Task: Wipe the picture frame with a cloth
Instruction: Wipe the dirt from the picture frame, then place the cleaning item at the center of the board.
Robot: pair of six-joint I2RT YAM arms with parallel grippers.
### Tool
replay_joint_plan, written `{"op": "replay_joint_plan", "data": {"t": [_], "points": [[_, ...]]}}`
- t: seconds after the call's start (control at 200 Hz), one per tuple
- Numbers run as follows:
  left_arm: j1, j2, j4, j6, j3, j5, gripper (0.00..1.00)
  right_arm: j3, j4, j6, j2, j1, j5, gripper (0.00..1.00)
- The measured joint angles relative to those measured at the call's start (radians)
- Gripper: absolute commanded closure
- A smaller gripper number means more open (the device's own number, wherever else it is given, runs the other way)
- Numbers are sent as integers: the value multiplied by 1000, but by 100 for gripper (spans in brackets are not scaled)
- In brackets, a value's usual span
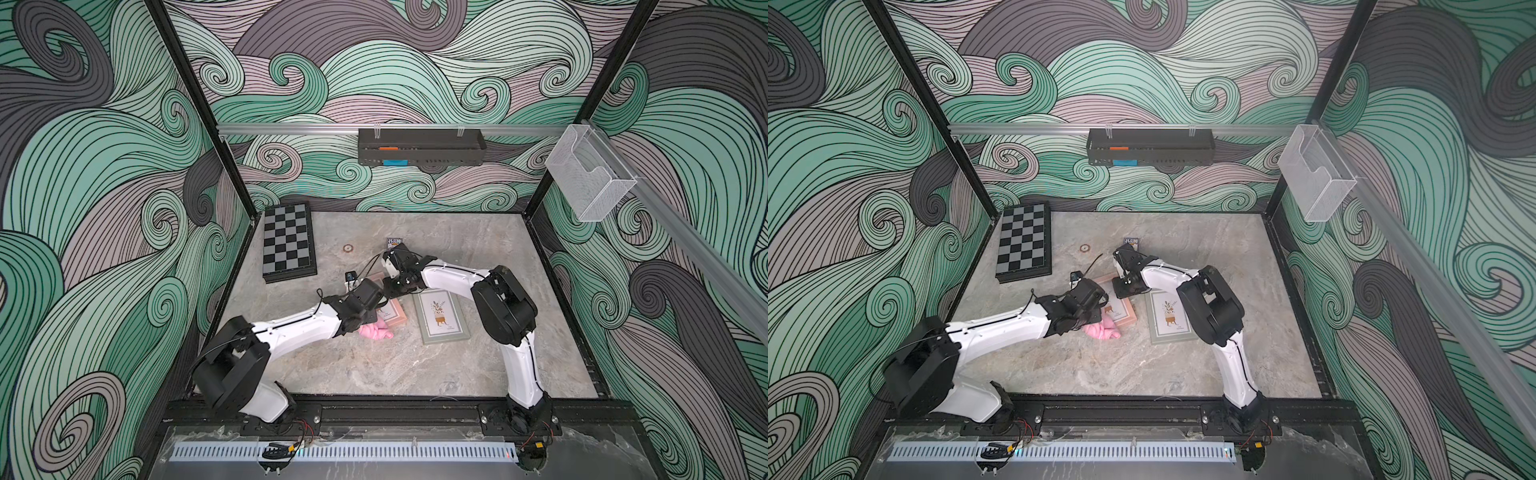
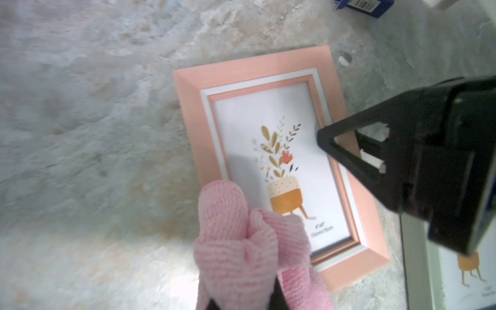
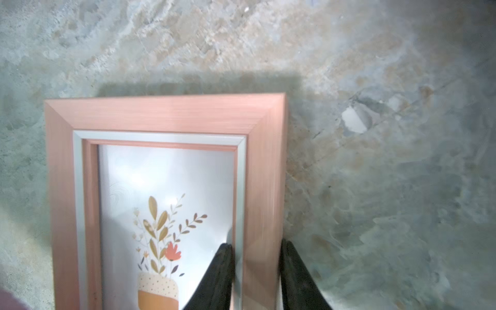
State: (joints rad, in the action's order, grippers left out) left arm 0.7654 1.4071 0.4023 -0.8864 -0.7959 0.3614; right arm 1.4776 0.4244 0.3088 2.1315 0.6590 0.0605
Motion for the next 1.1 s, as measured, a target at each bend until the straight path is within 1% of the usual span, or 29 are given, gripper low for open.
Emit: {"op": "replay_joint_plan", "data": {"t": [0.105,0.215,0.325,0.405,0.53,0.635,0.821,0.846,0.876,0.906,0.946,0.976,1.016,1.041,1.081,1.101], "points": [[-2,-108,100,-22,34,70,100,0,0,1,0,-2,1,68],[-5,-179,164,-32,32,173,100,-11,0,9,-8,-2,2,68],[-18,-214,214,-48,31,265,100,-58,-8,26,-39,4,1,65],[-59,-216,235,-60,34,305,100,-99,-6,45,-70,12,-6,64],[-147,-219,203,-68,73,310,100,-156,-1,72,-114,38,-31,58],[-209,-216,145,-63,133,285,100,-167,10,85,-127,53,-42,52],[-249,-128,67,-47,144,243,100,-149,45,93,-127,56,-27,44],[-253,-115,60,-47,144,239,95,-147,50,94,-127,56,-26,44],[-255,-100,54,-48,144,233,84,-145,56,92,-127,56,-25,43],[-257,-86,51,-45,143,228,70,-142,62,89,-127,56,-24,42],[-261,-73,53,-47,143,221,46,-138,75,86,-128,58,-24,41],[-262,-68,55,-50,142,216,32,-137,84,81,-128,58,-24,40],[-263,-67,66,-52,138,212,20,-134,93,76,-129,58,-24,39],[-264,-68,74,-54,134,211,10,-133,100,70,-129,59,-24,38],[-266,-71,94,-63,120,212,2,-131,109,65,-130,60,-24,37],[-266,-73,104,-67,112,213,1,-130,113,62,-130,60,-24,37]]}}
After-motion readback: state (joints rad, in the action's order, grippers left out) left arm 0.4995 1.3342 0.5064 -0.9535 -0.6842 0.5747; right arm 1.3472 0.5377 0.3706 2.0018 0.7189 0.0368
